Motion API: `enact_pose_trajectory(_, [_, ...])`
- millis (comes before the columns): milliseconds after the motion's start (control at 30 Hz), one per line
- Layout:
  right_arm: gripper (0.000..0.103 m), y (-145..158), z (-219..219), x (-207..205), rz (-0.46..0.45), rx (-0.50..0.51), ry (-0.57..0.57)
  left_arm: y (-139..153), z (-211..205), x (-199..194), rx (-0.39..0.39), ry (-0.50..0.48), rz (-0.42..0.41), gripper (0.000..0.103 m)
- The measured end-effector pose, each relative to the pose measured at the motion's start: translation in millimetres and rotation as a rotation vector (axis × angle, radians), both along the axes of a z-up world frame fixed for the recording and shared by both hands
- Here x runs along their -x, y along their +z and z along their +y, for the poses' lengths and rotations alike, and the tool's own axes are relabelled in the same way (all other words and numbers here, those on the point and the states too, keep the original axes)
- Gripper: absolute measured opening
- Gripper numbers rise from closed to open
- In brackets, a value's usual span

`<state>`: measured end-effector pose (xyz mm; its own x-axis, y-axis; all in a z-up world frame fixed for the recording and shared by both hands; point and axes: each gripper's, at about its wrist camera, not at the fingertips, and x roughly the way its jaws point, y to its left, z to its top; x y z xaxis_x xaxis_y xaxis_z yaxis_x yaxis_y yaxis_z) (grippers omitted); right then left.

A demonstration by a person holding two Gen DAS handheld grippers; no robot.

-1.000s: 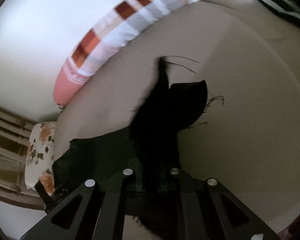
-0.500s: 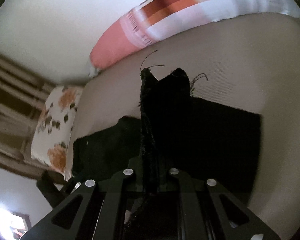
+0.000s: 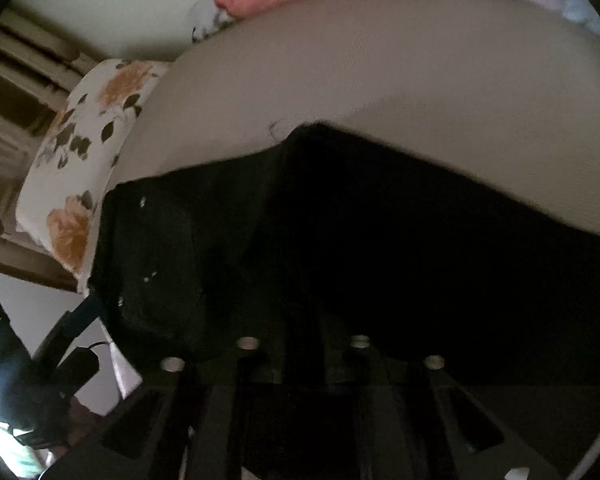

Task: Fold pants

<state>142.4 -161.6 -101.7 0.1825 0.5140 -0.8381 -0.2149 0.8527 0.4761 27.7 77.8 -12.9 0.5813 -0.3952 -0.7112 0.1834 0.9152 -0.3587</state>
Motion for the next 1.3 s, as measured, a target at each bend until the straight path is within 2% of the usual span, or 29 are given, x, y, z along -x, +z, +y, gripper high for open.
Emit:
enact_pose_trajectory(33, [0.029, 1.6, 1.3, 1.3, -0.002, -0.024, 0.001, -0.6, 0.3, -1.3, 0.014, -0.006, 0.006, 0.075])
enact_pose_trajectory(167, [0.031, 23.9, -7.8, 12.9, -0.058, -0.089, -0.03, -4.5, -2.0, -7.4, 0.075, -0.034, 0.04, 0.075])
enact_pose_trajectory(200, [0.032, 30.3, -12.6, 15.9, -0.08, -0.088, -0.043, -6.1, -3.6, -8.5, 0.088, -0.045, 0.051, 0.075])
enact_pose_trajectory(267, [0.04, 43.8, -27.6, 28.4, -0.128, -0.054, -0.084, -10.3, -8.9, -11.9, 0.117, -0.075, 0.079, 0.075])
enact_pose_trajectory(400, [0.04, 58.4, -58.1, 57.7, -0.18, -0.004, -0.181, -20.3, -24.1, -20.9, 0.176, -0.147, 0.147, 0.075])
enact_pose_trajectory(533, [0.044, 58.9, -96.7, 89.5, -0.174, -0.068, -0.356, -33.7, -38.3, -34.4, 0.254, -0.196, 0.247, 0.071])
enact_pose_trajectory(600, [0.045, 56.2, -113.7, 102.0, -0.168, -0.126, -0.451, -43.1, -40.8, -43.3, 0.29, -0.2, 0.317, 0.061])
enact_pose_trajectory(667, [0.045, 53.0, -129.5, 112.5, -0.173, -0.195, -0.545, -52.3, -41.8, -52.7, 0.307, -0.19, 0.38, 0.058])
enact_pose_trajectory(733, [0.045, 52.1, -131.3, 115.6, -0.185, -0.213, -0.584, -57.7, -41.4, -58.8, 0.302, -0.176, 0.405, 0.057])
enact_pose_trajectory(933, [0.047, 48.1, -136.3, 112.6, -0.239, -0.149, -0.587, -84.0, -44.6, -69.3, 0.326, -0.166, 0.512, 0.055])
enact_pose_trajectory(1267, [0.048, 27.6, -144.1, 108.9, -0.211, -0.196, -0.592, -90.2, -68.0, -85.6, 0.366, -0.182, 0.489, 0.055])
enact_pose_trajectory(1300, [0.048, 27.1, -143.0, 108.3, -0.21, -0.186, -0.588, -90.9, -71.1, -86.9, 0.366, -0.184, 0.483, 0.047])
